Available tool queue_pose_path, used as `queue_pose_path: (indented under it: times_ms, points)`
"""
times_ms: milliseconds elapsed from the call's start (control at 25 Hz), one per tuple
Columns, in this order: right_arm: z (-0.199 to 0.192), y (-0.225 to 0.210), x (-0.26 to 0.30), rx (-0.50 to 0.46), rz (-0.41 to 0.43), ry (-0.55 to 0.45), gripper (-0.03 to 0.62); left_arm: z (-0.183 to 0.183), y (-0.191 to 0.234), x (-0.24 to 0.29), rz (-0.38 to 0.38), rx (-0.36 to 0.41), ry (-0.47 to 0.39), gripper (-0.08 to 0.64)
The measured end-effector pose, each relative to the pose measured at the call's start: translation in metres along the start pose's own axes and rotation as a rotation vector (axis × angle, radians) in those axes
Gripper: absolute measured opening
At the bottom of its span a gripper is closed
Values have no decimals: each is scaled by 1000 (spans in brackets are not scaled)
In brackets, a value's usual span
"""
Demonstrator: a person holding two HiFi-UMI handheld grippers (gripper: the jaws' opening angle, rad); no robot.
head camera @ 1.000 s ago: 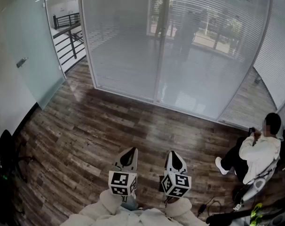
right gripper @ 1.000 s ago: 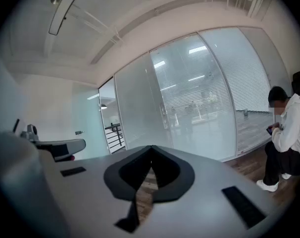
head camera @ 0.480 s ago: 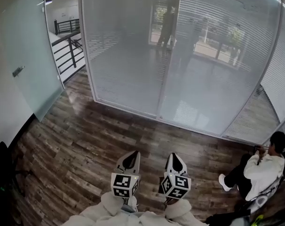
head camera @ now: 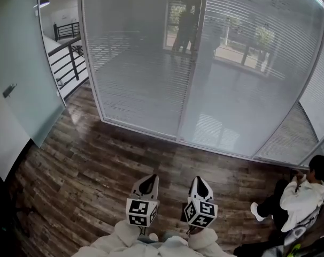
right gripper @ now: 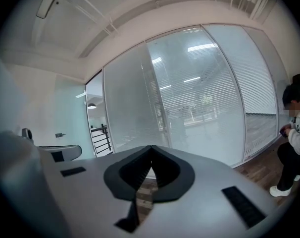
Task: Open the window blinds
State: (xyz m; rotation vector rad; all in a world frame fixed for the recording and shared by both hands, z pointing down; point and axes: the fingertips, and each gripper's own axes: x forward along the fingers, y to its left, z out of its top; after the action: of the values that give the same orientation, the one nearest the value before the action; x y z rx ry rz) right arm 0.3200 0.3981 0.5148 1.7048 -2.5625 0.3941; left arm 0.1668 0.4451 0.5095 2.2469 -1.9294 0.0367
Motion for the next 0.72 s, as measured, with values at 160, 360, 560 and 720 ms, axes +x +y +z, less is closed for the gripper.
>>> queue_pose_path:
  times_ms: [160,360,560,720]
  points:
    - [10,-6,34,-4,-13,-2,12,2,16,30,3,-8,7,2]
    - [18,-13,86,-6,-14,13,12,8,35,73,4,-5,15,2]
    - [42,-17,151,-10,6,25,12,28,57,126,27,3,29,2]
    - [56,-16,210,-17,46,8,12,37,83,176,51,18,24,2]
